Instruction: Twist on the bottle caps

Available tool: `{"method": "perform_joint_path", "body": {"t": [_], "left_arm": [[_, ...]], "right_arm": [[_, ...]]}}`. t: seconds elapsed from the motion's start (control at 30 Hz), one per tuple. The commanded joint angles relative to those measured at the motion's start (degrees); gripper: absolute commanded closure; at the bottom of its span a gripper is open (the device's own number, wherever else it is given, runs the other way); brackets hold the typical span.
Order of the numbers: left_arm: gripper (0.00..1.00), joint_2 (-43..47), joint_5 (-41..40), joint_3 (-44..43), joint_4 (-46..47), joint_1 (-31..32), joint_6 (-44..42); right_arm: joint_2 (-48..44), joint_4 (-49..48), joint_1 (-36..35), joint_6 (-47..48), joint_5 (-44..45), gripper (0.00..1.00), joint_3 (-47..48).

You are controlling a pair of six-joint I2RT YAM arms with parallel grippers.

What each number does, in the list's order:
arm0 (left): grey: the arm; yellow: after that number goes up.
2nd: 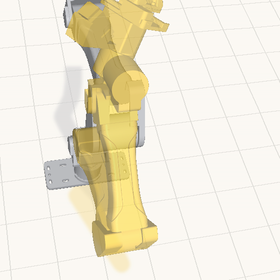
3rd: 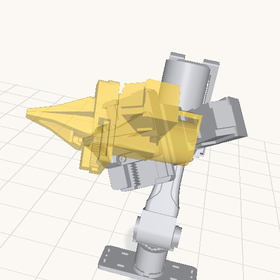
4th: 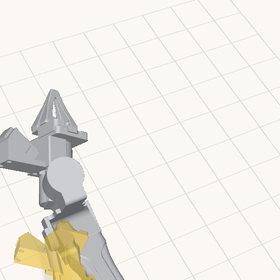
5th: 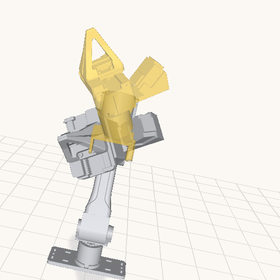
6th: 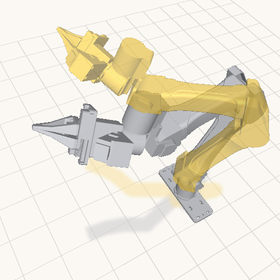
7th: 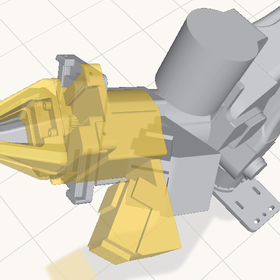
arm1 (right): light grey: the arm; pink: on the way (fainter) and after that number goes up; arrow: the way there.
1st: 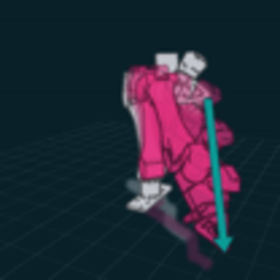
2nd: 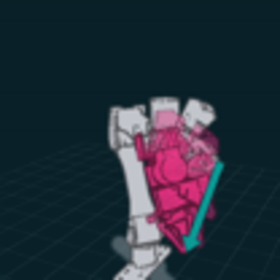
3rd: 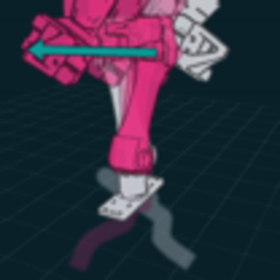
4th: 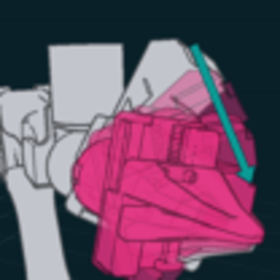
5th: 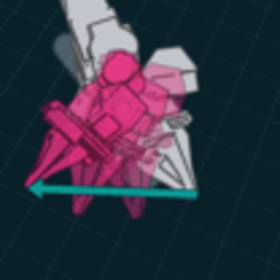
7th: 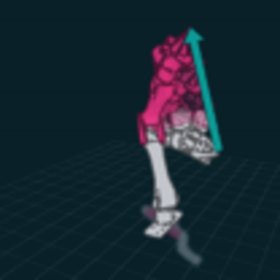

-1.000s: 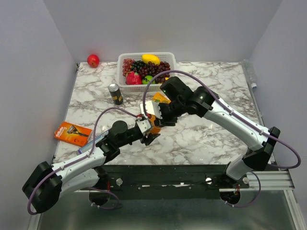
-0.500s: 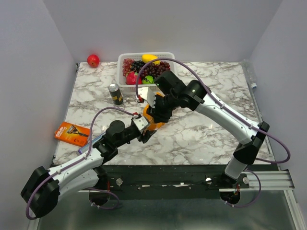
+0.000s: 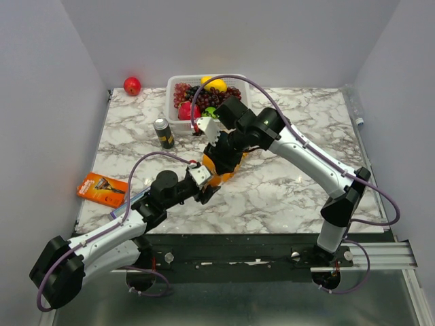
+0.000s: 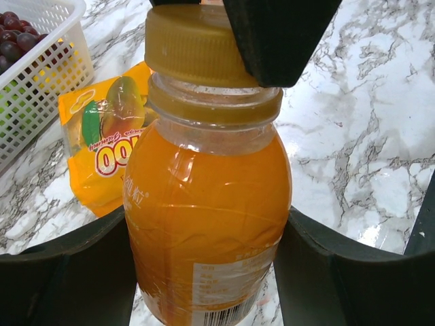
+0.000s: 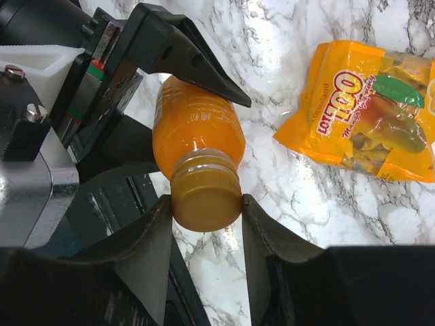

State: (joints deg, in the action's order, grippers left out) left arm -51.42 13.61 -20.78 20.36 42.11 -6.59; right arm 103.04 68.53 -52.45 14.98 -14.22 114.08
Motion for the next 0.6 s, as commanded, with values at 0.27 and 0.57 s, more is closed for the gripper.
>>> {"method": "perform_joint_path", "body": {"t": [0.27, 0.57], "left_arm": [[1.0, 2.11, 3.27, 1.79, 13.92, 0.17, 5.89], [1.0, 1.94, 3.44, 3.02, 12.34, 0.26, 6.41]], "right_arm": [[3.22, 3.19, -0.11, 1.37, 1.65, 0.91, 4.04], [3.39, 3.71, -0.2, 5.06, -0.73, 0.53, 7.11]]}}
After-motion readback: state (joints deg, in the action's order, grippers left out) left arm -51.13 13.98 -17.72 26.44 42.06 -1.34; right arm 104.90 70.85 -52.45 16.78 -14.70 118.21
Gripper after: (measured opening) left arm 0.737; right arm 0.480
